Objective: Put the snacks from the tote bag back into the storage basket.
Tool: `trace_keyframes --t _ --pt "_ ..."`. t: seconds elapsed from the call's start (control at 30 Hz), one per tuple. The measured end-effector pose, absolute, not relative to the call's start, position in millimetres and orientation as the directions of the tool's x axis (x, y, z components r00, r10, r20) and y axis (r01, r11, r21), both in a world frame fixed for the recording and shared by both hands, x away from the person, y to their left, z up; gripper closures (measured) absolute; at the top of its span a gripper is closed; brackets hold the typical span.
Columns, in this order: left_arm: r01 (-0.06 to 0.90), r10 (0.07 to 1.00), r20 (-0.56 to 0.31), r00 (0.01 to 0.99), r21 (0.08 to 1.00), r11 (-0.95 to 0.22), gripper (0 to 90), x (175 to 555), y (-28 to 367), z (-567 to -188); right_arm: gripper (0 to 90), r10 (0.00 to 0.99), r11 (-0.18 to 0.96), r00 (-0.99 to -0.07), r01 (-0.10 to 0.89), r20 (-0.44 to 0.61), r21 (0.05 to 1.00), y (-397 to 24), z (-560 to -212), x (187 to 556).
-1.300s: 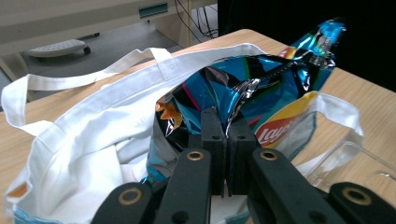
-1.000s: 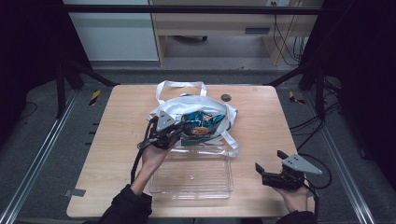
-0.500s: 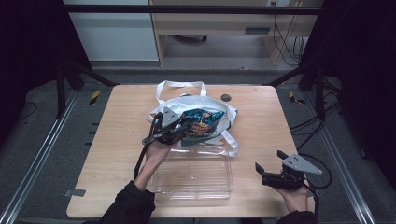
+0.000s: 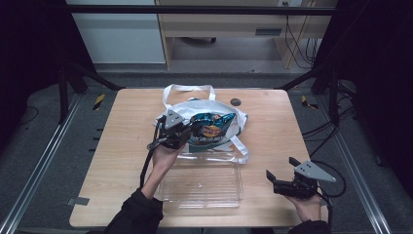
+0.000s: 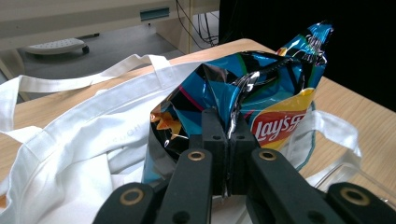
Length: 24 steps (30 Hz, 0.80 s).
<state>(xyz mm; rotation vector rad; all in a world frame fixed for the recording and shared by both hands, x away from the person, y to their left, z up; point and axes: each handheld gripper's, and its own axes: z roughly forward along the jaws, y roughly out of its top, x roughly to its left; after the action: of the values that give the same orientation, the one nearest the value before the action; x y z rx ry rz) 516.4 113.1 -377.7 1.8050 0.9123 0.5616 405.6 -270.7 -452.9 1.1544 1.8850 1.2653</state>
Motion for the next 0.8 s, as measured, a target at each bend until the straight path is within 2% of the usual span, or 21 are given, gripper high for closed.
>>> trace_keyframes --t 0.8 --pt "0.197 0.788 -0.090 0.609 0.979 -0.041 89.4 481.3 129.6 -306.3 5.2 0.891 0.170 -0.453 0.331 -0.001 0.928 -271.0 -452.7 405.3"
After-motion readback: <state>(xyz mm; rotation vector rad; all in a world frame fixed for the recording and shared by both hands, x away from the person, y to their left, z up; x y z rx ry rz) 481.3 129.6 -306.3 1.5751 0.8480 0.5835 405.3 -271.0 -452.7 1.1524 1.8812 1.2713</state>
